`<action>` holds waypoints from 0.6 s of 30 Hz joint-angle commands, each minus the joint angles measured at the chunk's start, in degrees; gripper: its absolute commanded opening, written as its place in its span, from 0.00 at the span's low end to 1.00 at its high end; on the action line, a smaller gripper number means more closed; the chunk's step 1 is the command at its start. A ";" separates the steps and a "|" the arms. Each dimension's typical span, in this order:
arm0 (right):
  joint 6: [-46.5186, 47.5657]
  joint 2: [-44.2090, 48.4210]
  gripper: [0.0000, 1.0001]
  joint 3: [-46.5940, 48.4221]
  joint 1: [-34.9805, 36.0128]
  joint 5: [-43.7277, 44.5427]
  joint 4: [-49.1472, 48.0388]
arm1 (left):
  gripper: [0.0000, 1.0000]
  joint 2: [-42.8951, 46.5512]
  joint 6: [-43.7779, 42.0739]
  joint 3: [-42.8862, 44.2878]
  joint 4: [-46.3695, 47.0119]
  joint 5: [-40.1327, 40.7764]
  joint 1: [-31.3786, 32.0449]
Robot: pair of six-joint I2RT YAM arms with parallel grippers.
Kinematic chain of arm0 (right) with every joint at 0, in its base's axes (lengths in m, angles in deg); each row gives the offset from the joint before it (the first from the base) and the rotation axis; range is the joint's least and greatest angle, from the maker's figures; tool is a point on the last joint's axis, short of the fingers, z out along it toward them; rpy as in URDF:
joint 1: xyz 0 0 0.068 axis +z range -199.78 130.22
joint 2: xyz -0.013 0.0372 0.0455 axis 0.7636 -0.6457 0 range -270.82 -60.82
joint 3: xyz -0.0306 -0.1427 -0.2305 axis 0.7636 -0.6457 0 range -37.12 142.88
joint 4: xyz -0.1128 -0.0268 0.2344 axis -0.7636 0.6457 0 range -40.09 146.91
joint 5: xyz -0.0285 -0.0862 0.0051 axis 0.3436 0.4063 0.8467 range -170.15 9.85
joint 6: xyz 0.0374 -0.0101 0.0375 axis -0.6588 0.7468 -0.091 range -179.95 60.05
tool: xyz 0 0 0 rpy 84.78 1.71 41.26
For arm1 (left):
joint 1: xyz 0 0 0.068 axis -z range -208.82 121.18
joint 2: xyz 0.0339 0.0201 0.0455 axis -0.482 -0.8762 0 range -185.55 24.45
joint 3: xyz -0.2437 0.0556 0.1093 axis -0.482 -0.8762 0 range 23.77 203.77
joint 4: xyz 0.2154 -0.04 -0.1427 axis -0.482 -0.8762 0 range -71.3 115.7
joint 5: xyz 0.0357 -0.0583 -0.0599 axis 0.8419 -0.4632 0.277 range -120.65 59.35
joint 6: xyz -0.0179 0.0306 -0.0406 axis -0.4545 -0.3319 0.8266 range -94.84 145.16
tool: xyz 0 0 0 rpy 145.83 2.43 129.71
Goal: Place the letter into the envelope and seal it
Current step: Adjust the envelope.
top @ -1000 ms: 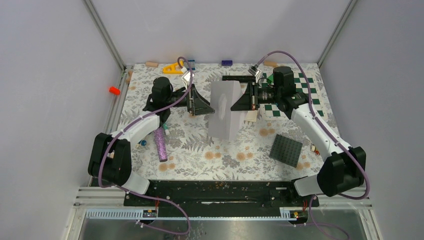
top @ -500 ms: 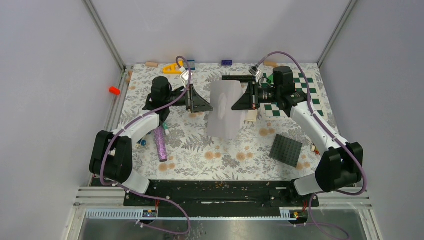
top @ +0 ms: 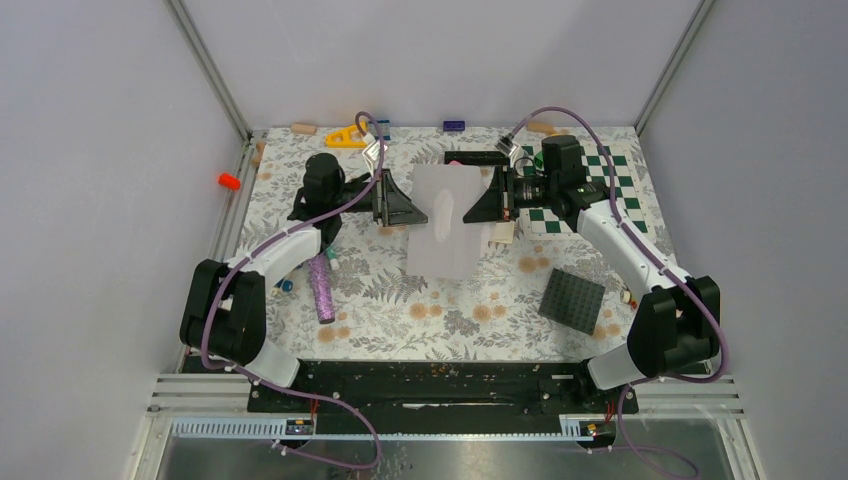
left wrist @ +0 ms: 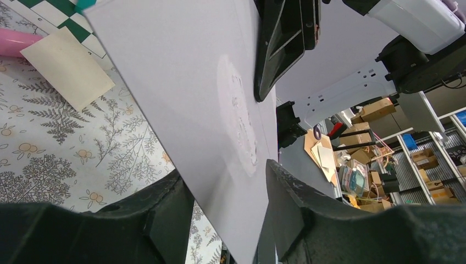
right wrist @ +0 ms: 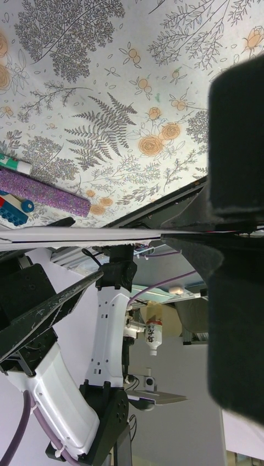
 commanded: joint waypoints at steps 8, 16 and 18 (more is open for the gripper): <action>0.90 0.79 0.00 1.00 -1.25 -0.57 -0.38 | 0.36 -0.46 0.87 0.87 3.61 -1.89 -1.07; 0.76 0.03 0.00 1.08 -1.72 -0.84 -0.35 | 0.35 -0.51 2.05 0.50 5.15 -2.24 -1.16; 0.76 -0.10 0.00 1.08 -1.80 -0.92 -0.31 | 0.32 -0.48 2.27 0.48 5.53 -2.33 -1.16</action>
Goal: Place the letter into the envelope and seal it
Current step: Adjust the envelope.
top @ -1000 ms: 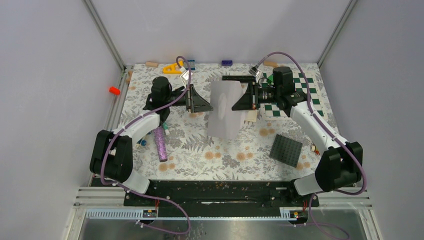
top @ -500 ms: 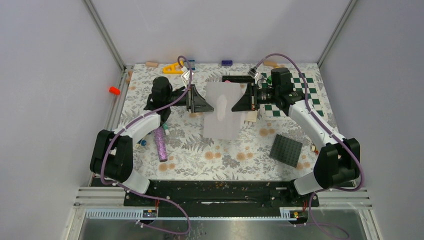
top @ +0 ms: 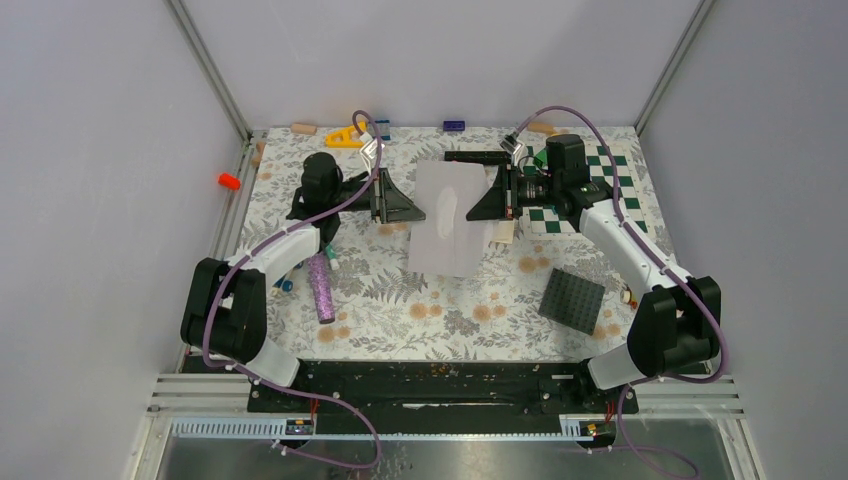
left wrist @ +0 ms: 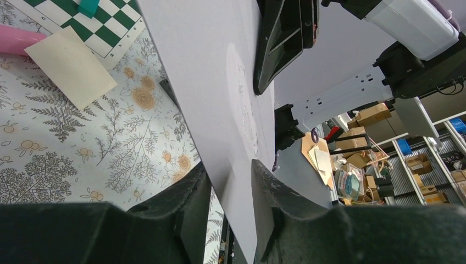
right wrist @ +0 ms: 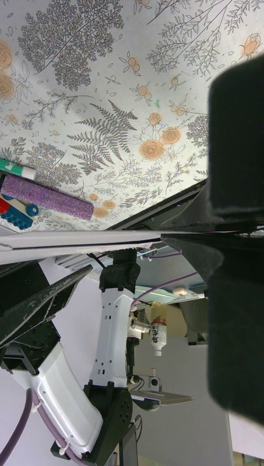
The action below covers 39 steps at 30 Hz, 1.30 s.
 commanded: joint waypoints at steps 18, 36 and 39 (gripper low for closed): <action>1.05 0.19 0.74 1.15 -3.69 1.93 -0.08 | 0.00 0.08 3.42 -0.21 7.49 -1.25 -0.68; 8.06 -5.97 0.83 2.05 -9.05 36.63 12.64 | 0.00 1.06 6.82 -1.26 11.59 -0.38 -2.03; 7.66 -9.15 0.85 2.93 -9.07 37.34 12.63 | 0.00 0.97 7.13 -1.28 12.05 -0.38 -2.03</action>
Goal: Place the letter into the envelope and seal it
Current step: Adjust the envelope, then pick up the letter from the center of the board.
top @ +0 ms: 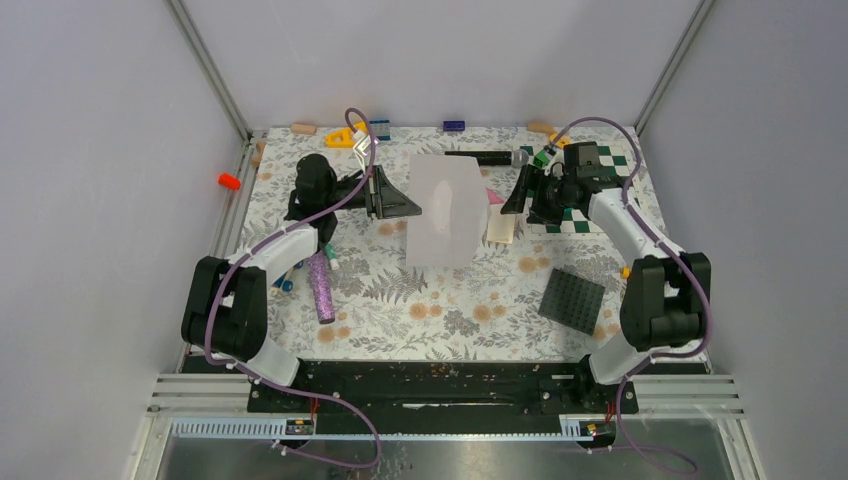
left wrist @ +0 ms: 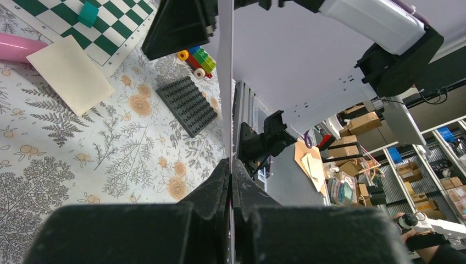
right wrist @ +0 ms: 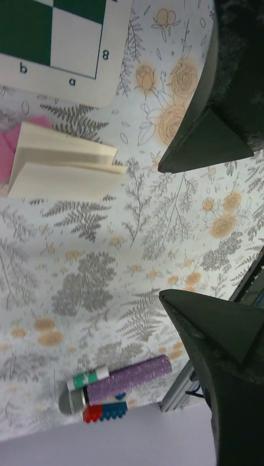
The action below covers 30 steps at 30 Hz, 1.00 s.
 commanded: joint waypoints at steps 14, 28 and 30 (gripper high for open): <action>-2.52 -15.41 0.89 5.59 -0.11 4.67 0.22 | 0.00 0.84 1.80 -0.41 6.74 0.24 -0.37; -5.92 -20.78 0.84 7.62 1.04 5.29 -3.01 | 0.00 0.06 4.72 -0.41 10.39 -0.02 -0.35; -6.31 -21.19 0.84 7.58 1.56 5.91 -3.79 | 0.00 0.05 5.35 -0.49 11.32 -0.11 -0.35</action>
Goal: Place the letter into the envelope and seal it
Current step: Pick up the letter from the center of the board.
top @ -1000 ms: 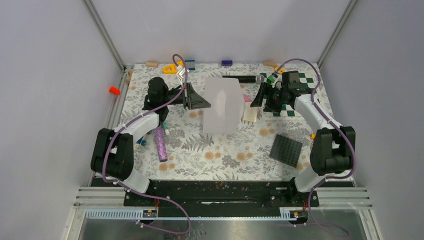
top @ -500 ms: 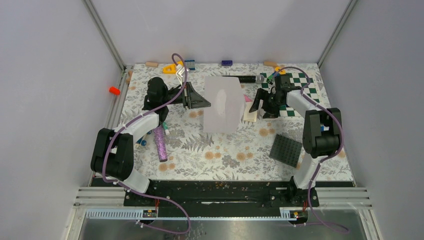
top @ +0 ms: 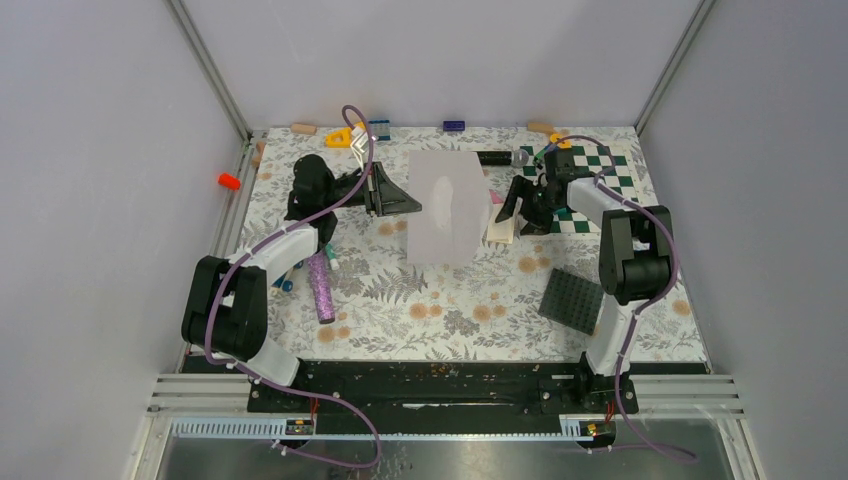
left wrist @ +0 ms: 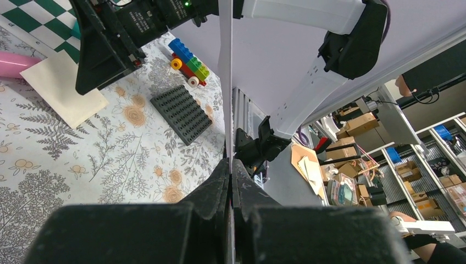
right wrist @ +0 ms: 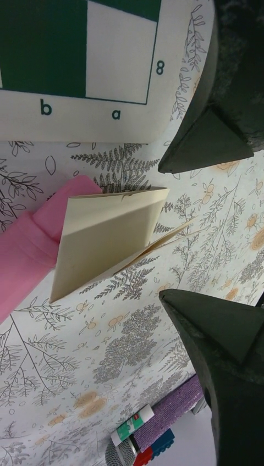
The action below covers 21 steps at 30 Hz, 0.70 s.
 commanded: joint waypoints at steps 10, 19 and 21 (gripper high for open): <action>-3.95 -2.80 0.82 2.37 2.72 5.40 -4.08 | 0.00 -0.09 5.19 -0.78 10.60 -0.64 -0.51; -4.69 -4.42 0.80 2.30 3.14 6.86 -4.12 | 0.00 -0.20 9.59 -1.09 16.06 -0.97 -0.88; -4.92 -4.91 0.78 2.28 3.31 6.69 -4.42 | 0.00 -0.22 10.09 -1.17 16.76 -1.01 -0.95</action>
